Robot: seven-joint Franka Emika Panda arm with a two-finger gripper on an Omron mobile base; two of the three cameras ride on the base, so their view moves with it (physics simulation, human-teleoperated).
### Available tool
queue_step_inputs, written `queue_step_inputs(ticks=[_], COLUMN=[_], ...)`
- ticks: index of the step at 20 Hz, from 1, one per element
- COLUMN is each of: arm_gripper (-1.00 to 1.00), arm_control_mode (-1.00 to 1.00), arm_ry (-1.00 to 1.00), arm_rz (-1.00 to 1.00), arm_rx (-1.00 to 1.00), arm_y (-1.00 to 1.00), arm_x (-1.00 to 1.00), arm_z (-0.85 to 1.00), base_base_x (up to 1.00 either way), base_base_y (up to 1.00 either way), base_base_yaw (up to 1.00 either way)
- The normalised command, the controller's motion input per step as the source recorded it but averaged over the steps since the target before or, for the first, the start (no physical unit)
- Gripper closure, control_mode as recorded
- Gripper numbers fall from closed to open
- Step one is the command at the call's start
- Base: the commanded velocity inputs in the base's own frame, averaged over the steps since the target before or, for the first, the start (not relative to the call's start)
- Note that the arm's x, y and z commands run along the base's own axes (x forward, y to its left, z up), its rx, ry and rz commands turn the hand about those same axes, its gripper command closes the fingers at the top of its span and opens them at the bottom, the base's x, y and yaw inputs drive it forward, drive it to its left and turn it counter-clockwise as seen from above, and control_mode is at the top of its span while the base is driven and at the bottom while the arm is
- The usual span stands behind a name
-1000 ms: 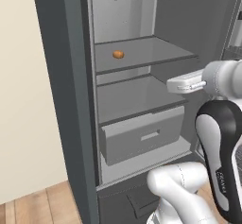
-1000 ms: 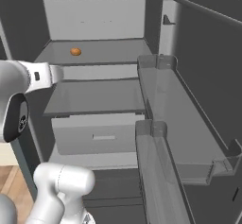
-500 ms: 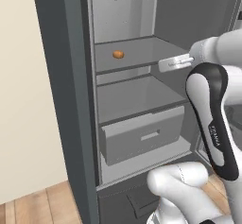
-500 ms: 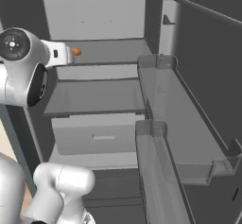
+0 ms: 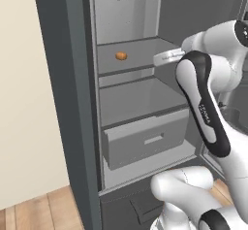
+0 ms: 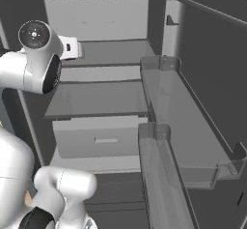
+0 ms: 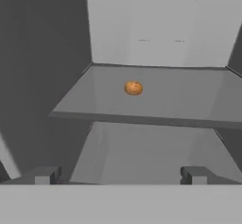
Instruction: Retrieve the tangerine and apple from the fridge and place them into the bowl on the dining table.
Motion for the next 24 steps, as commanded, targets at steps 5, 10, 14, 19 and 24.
queue_step_inputs(ticks=[5, 10, 14, 19, 24], arm_gripper=[-1.00, -1.00, -1.00, -1.00, -1.00], arm_control_mode=[-1.00, -1.00, -1.00, -1.00, -1.00], arm_ry=[0.00, 0.08, 0.07, 0.02, 0.00], arm_rz=[0.00, 0.07, 0.08, 0.06, 0.02], arm_rx=[0.00, 0.00, 0.00, 0.00, 0.00], arm_y=[0.10, 0.16, 0.26, 0.21, 0.14], arm_x=[0.57, 0.70, 0.59, 0.58, 0.51], arm_z=[-0.22, -0.06, -0.19, -0.19, -0.14], base_base_x=[0.00, 0.00, 0.00, 0.00, 0.00], base_base_y=[0.00, 0.00, 0.00, 0.00, 0.00], base_base_yaw=[0.00, 0.00, 0.00, 0.00, 0.00])
